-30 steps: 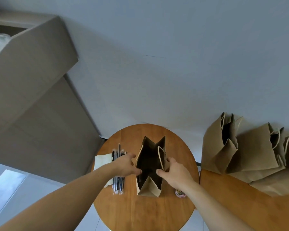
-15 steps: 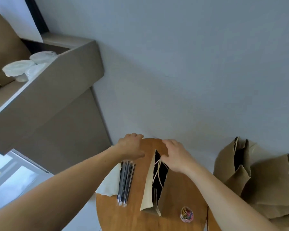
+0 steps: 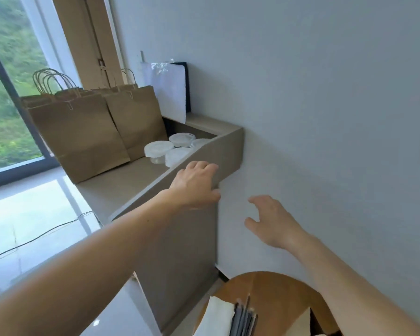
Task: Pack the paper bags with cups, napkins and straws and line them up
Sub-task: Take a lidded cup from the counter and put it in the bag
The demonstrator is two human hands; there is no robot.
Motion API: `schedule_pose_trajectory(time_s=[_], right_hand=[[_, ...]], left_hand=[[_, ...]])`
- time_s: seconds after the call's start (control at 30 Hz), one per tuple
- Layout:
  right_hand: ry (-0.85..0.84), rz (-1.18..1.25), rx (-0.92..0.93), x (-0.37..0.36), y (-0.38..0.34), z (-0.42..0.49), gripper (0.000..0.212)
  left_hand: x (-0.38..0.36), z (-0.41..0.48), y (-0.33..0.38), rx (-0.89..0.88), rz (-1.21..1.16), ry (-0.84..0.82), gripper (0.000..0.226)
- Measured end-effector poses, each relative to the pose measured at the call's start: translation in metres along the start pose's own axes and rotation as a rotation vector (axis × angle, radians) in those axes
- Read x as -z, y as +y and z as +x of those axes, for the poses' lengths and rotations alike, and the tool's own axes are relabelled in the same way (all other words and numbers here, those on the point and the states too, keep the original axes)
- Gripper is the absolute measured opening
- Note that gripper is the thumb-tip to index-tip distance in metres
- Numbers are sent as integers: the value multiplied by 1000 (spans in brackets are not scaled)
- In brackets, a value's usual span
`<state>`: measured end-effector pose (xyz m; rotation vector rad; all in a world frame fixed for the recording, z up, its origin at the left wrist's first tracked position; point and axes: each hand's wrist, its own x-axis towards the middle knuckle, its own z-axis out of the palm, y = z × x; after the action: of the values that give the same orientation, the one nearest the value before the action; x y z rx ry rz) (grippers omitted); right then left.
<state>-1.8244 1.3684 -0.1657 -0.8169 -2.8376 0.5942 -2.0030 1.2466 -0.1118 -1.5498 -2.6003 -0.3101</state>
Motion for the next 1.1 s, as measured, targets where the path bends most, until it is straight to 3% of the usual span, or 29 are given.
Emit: schedule_pose_trajectory(time_s=[0.13, 0.27, 0.5, 0.67, 0.87, 1.1], right_hand=[[119, -14, 107, 22, -68, 62, 62], [131, -36, 201, 23, -135, 128, 68], [-68, -212, 216, -5, -217, 242, 84], [-215, -320, 208, -14, -238, 298, 108], [-356, -384, 123, -23, -233, 326, 114], [-223, -328, 170, -35, -221, 330, 106]], left_hand=[[37, 13, -76, 67, 26, 92, 66], [46, 23, -151, 201, -3, 94, 66], [21, 32, -245, 260, -16, -45, 73], [7, 46, -278, 251, -52, -56, 76], [-7, 59, -288, 192, -71, -65, 73], [-5, 74, -291, 178, -59, -101, 74]])
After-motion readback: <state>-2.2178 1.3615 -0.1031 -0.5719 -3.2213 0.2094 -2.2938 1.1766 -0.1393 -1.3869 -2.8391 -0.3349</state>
